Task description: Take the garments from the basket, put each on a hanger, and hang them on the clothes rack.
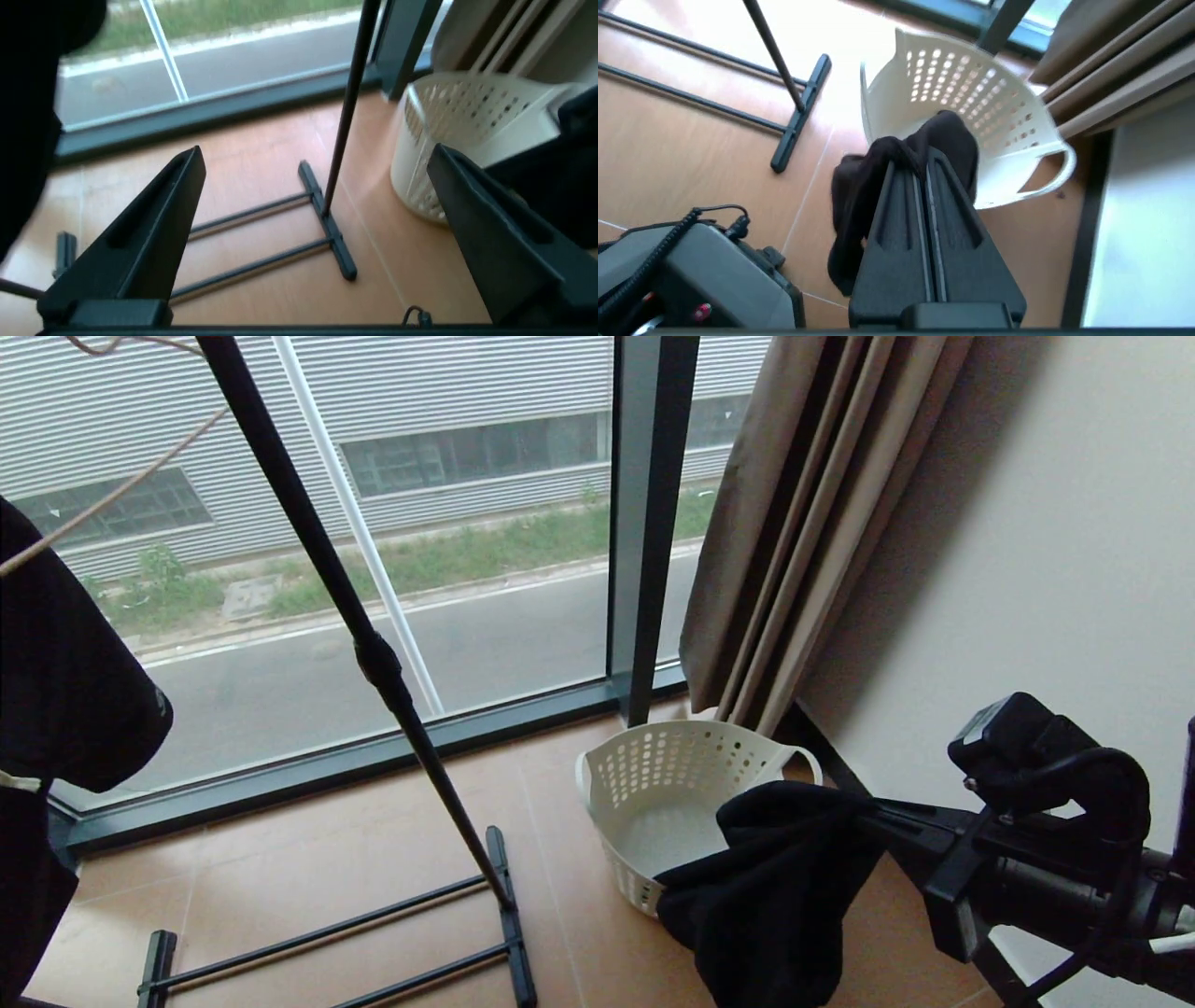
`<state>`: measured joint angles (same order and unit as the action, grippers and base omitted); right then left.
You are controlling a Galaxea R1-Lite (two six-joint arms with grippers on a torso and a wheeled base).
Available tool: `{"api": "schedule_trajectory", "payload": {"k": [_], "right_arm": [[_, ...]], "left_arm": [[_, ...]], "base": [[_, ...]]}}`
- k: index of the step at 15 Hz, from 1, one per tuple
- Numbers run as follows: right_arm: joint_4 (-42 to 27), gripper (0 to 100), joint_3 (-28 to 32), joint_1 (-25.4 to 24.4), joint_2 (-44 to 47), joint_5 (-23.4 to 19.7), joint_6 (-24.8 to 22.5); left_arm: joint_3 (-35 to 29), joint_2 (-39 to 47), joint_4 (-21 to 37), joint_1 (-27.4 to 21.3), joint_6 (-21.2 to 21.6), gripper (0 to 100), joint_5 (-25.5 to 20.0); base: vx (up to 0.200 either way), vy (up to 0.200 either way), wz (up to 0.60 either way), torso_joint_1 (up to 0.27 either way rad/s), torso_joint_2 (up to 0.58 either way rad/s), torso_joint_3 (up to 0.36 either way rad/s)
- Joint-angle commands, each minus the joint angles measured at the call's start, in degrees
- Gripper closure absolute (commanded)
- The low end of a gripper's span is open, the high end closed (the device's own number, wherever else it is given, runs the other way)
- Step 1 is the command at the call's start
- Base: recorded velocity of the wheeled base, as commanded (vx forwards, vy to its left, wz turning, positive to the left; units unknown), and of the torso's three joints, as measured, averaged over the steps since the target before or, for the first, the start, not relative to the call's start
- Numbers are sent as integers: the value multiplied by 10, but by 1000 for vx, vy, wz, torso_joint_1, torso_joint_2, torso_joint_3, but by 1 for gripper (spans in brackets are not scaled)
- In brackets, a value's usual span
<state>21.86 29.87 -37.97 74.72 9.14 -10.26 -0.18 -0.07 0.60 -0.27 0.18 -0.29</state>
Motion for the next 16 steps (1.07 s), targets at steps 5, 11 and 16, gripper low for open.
{"api": "schedule_trajectory", "payload": {"k": [5, 11, 16], "right_arm": [[0, 100, -6, -1, -20, 0, 0], [0, 100, -23, -1, -32, 0, -1], [-1, 100, -26, -1, -41, 1, -1]], "left_arm": [[0, 1, 0, 0, -3, 0, 2], [0, 1, 0, 0, 0, 0, 0], [0, 1, 0, 0, -1, 0, 0]], "base": [[0, 0, 0, 183, -493, -117], [0, 0, 0, 216, -531, -121], [0, 0, 0, 247, -579, -137]]}}
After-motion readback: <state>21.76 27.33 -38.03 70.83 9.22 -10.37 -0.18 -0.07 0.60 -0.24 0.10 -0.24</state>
